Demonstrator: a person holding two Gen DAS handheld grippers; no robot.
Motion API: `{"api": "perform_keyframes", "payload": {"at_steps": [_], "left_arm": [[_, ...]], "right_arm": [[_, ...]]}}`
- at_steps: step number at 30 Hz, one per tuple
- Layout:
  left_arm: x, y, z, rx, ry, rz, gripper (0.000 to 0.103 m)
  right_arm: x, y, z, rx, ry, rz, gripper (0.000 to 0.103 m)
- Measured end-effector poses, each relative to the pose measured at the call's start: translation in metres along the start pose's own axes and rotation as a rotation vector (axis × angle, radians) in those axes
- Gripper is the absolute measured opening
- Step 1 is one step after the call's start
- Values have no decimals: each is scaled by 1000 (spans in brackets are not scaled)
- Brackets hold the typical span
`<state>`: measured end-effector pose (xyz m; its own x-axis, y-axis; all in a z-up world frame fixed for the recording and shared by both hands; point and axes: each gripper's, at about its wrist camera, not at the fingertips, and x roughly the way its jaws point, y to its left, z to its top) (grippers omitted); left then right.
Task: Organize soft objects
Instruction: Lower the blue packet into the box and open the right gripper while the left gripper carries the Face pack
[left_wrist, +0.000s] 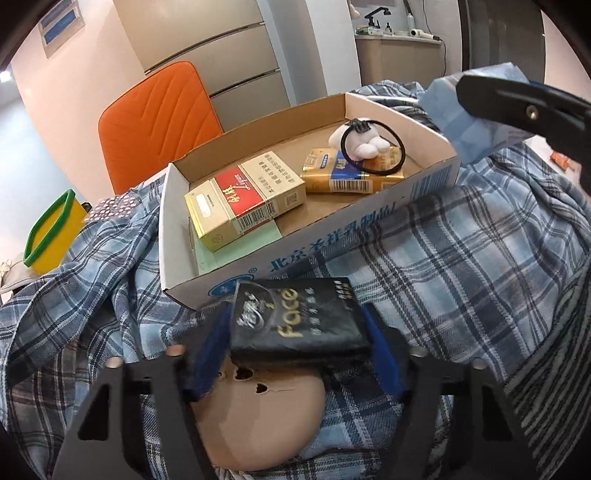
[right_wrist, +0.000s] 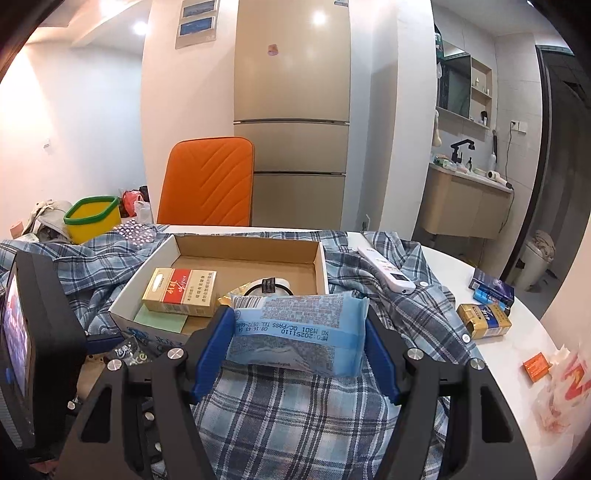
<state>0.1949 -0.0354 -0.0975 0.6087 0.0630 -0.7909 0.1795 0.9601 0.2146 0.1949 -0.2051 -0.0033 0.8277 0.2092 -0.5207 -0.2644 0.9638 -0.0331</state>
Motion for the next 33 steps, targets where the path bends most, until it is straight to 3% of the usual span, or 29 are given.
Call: {"api": "perform_keyframes", "payload": {"at_steps": [4,10,18,21,27,30,33], "left_arm": [[-9,2,-2,-6,-47,-7,63],[-37,18,-6,-85,-202,-32,63],[-94,30,-17,-156,-521,-23,63],[-109,37,-23,-211,-603,-1,63],[-118,51,-27,-275,-654,3,63],[-130,45,-30,-275,-682,67,63],[-143,47,-30,-289,-717,43,63]], "right_arm": [[0,0,0,2,2,0,70],[1,-4,0,21,8,12,70],[-9,-2,0,20,-62,40,70],[-17,0,0,15,-106,58,70],[-31,-1,1,21,-178,71,70],[-33,-1,1,19,-193,83,70],[-37,-1,2,18,-202,78,70]]}}
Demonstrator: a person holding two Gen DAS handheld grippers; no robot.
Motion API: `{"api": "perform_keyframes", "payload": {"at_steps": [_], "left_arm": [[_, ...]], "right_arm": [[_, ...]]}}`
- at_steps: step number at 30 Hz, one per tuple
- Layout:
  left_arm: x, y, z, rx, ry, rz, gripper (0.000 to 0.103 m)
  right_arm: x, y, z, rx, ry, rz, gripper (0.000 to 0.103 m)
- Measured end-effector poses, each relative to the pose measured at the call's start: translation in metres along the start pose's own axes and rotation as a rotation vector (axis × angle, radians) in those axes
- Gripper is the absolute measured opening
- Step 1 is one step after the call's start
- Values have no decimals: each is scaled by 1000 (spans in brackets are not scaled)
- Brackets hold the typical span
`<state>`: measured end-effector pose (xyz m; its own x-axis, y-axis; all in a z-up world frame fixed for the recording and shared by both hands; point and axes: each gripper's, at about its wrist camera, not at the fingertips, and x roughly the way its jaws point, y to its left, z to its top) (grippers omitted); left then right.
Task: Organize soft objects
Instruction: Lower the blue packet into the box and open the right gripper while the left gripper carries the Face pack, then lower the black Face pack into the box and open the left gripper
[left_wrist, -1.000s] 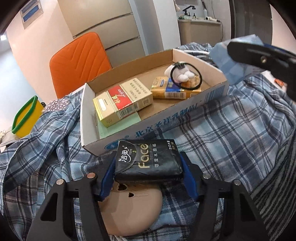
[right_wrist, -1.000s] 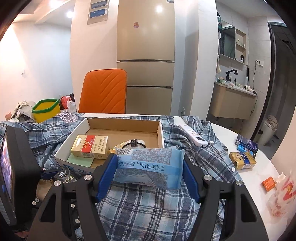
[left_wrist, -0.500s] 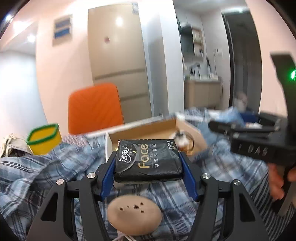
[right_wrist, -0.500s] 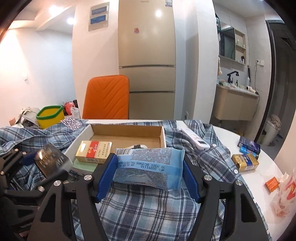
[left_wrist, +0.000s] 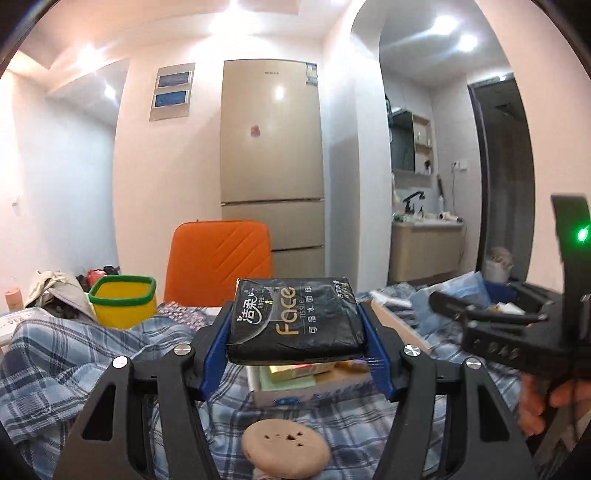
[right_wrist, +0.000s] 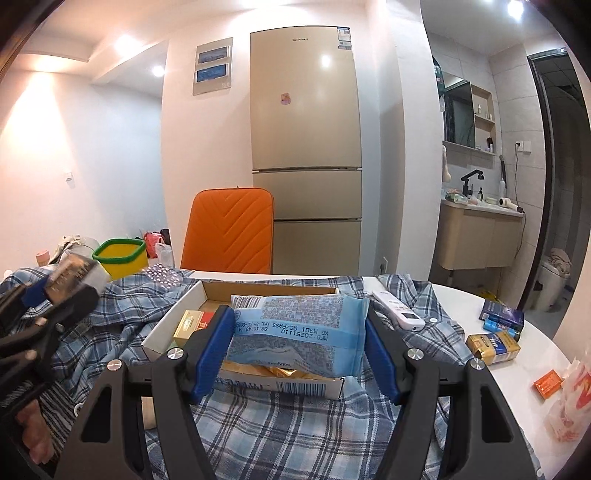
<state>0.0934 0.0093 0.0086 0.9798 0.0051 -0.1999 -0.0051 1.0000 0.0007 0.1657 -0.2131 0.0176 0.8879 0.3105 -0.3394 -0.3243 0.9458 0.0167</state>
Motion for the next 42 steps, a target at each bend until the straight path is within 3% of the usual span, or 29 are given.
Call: {"api": "perform_keyframes", "payload": {"at_steps": [5,13,19,24,31,36,42], "left_arm": [[-6,8,29,-39,-86,6,63],[30,12,56,-61,-168,18,63],[60,15,27,-41,-109,26,63],[70,11,13,-21,-74,48,63],[78,25,9,-98,-35,38,63],[80,16,7,-61,-22,35,63],[117,11,0,-47,159,34,63]], "right_arm": [[-14,5,19,-10,-85,-50,70],[-1,13,51,-54,-172,-67,70],[21,18,32,-37,-221,-74,70],[36,19,16,-31,-155,-45,70],[46,17,12,-23,-118,-35,70],[55,13,13,-10,-79,-21,70],[78,9,8,4,35,-61,70]]}}
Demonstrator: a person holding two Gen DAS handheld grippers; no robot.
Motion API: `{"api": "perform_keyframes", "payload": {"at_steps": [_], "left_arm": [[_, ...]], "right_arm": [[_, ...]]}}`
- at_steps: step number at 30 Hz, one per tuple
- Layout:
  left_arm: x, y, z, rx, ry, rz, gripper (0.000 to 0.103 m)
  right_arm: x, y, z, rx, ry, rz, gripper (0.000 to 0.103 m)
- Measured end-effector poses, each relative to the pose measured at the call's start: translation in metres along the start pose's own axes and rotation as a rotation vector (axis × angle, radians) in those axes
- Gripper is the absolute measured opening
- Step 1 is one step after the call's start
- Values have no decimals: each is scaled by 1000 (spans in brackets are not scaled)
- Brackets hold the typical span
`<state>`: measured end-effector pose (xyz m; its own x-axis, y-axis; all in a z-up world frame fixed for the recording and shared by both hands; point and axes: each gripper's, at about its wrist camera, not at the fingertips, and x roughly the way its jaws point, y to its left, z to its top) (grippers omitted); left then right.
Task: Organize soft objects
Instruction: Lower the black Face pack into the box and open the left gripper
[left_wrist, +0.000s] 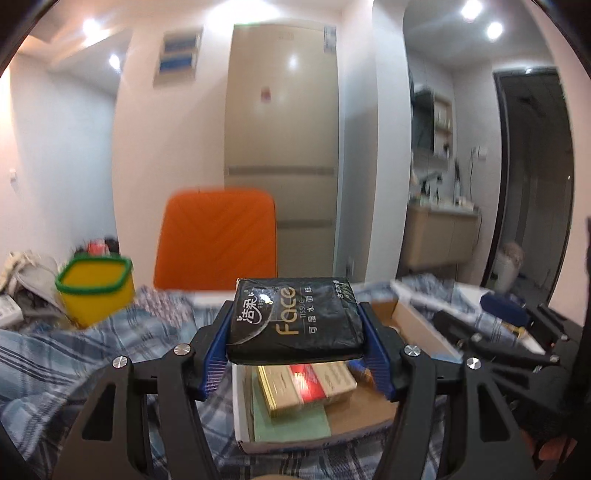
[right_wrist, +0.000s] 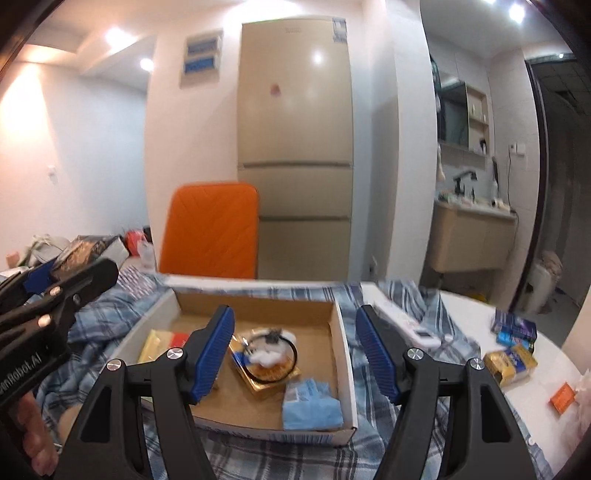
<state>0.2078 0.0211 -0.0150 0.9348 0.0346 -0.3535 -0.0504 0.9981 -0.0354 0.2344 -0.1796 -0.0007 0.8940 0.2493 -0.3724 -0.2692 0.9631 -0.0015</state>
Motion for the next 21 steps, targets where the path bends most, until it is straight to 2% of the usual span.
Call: {"api": "perform_keyframes", "payload": {"at_steps": [3,8,15,16,18,20,21], "left_arm": [[13,1,-2,-15,68,-8,63],[20,-5,-7,19,124,-21,63],[19,-5,-8,20,130,-36,64],[19,-4,-8,16,128,-35,66],[16,0,-8,1,116,-33,91],[13,3,-6,-16,95,-25,100],[11,5,-6,-24,87,-20,100]], "right_arm": [[11,-10,-1,39,51,7,70],[17,-24,-1,102,76,15,70],[12,-21,0,89,59,15,70],[12,-20,0,84,58,16,70],[12,-19,0,79,56,17,70],[10,-19,0,82,50,17,70],[10,-19,0,83,49,17,70]]}}
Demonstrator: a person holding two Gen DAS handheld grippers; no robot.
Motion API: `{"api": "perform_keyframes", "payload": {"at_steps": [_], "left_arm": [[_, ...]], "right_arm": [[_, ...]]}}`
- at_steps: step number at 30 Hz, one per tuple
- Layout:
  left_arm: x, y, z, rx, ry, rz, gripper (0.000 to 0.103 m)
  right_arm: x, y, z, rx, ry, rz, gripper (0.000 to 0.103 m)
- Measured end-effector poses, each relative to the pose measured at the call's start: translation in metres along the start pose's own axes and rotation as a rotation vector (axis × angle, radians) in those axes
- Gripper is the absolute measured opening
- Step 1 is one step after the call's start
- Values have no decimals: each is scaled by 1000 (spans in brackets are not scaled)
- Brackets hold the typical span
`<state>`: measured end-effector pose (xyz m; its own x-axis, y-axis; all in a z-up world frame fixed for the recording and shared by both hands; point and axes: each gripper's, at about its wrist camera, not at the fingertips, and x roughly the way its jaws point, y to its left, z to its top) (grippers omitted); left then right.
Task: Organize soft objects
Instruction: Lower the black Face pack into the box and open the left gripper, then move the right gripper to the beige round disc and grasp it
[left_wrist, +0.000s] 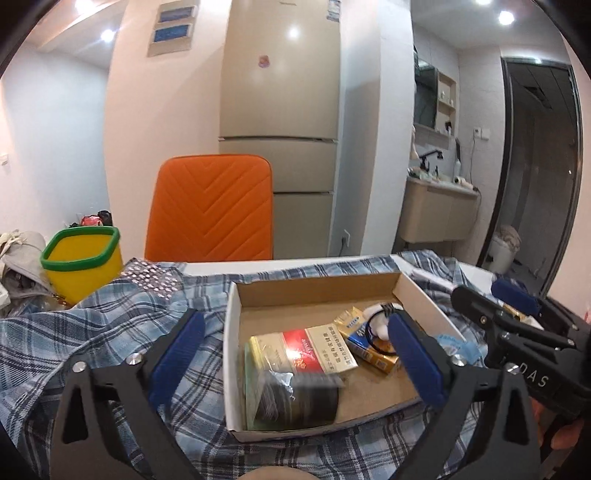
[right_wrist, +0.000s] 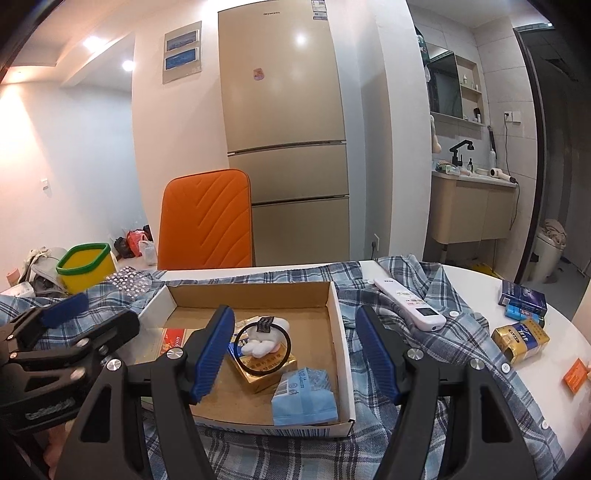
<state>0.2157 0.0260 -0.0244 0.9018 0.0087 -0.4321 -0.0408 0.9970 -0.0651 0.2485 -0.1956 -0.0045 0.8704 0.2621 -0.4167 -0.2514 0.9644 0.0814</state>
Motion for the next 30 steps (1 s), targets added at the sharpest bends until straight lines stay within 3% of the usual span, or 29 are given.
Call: {"api": "perform_keyframes", "payload": {"at_steps": [8,13,17,21,26,30], "left_arm": [[-14,2,4,1,-40,-3,100],[-52,-7,14,96,-107,-6,100],[-85,-5,16,85,-120,-7,100],[-114,5,5,63,-143,16,103],[-131,17,-15,50,-179,54,103],[-135,24,-27,38,-184,48,103]], "right_arm": [[-2,-1,1,8,-7,-3,70],[-5,0,0,3,-24,-1,70],[-11,3,1,-6,-44,3,70],[-30,0,9,4,-69,69,70],[-67,9,13,-49,-165,108,70],[-70,12,11,-41,-157,127,70]]}}
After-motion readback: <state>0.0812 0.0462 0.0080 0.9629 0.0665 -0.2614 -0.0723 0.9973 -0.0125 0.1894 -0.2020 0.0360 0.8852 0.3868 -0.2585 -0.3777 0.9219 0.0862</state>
